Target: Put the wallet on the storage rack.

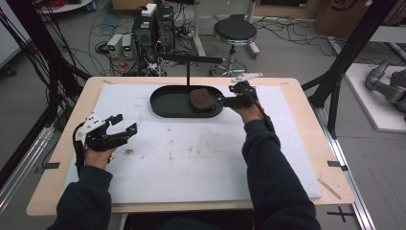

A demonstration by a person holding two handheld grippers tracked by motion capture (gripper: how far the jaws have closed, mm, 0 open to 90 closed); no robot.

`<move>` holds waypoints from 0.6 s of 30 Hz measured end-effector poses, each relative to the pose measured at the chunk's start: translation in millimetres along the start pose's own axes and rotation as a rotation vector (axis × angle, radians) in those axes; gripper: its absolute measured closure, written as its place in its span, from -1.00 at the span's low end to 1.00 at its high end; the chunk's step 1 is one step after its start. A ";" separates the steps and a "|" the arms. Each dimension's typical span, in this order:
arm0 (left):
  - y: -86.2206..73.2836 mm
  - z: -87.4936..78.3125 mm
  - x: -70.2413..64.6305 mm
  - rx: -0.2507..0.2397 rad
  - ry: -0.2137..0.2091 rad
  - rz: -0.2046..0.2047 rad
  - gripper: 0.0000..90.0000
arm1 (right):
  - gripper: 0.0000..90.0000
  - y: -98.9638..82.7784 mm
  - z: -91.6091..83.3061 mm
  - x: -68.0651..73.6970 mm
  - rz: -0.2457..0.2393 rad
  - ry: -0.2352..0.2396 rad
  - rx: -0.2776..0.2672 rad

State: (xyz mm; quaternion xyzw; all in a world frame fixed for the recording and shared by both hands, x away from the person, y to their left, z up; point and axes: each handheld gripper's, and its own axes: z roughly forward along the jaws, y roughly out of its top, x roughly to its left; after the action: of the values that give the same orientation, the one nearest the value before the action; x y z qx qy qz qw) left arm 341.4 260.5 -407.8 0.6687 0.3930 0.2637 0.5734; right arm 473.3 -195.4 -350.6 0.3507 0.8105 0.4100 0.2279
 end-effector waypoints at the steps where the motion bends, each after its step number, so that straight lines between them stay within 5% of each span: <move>1: 0.7 0.4 -0.2 -0.008 0.002 -0.006 -0.40 | -0.38 -5.3 -11.5 -4.2 0.009 -0.002 0.030; 11: 3.7 1.1 -5.0 -0.007 0.005 0.012 -0.54 | -0.51 -66.6 -87.0 -15.8 0.031 -0.069 -0.047; 18: 4.1 1.8 -7.7 -0.005 0.005 0.025 -0.54 | -0.52 -106.7 -113.2 -11.6 0.018 -0.114 -0.068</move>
State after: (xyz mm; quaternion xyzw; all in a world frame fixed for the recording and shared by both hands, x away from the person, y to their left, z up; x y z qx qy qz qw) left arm 339.6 252.9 -403.4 0.6716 0.3852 0.2734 0.5708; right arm 365.7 -305.9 -374.2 0.3728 0.7786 0.4189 0.2816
